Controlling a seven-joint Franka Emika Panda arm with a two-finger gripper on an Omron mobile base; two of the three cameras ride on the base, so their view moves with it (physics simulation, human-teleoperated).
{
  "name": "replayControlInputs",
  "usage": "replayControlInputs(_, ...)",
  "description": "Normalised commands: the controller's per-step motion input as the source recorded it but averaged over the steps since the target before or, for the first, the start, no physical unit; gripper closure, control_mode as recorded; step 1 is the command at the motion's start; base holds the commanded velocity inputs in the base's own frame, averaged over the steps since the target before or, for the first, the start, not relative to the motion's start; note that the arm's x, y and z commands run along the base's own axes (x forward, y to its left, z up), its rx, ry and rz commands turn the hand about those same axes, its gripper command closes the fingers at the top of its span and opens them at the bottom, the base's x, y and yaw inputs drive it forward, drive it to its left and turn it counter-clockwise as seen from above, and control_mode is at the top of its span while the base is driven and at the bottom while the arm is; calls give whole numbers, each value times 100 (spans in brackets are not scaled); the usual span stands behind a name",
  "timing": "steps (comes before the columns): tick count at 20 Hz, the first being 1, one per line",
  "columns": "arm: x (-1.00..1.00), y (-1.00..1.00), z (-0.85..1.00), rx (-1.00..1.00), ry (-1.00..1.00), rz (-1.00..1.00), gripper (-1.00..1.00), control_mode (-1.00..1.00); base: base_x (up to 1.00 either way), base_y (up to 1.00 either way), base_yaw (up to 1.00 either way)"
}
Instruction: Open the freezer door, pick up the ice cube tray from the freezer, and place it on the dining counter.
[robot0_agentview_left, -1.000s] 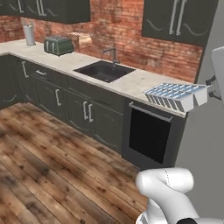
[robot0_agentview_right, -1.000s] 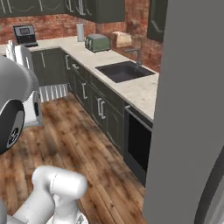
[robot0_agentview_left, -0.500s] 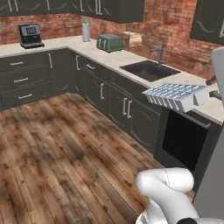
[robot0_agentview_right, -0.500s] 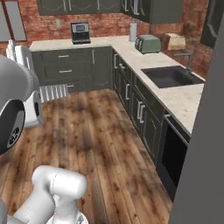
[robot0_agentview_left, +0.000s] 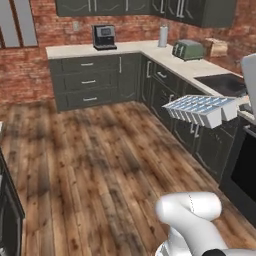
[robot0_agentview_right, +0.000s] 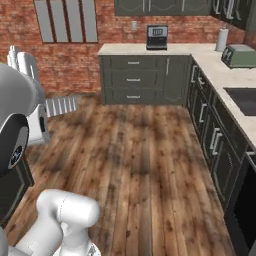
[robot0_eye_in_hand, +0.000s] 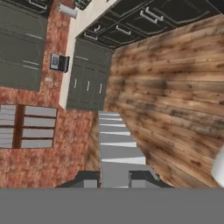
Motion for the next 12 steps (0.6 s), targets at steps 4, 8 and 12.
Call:
replayControlInputs(4,0,0,0,0,0,0,100,100,0,54,52)
replayControlInputs(8,0,0,0,0,0,0,100,100,-1,64,54)
replayControlInputs(12,0,0,0,0,0,0,100,100,-11,70,55)
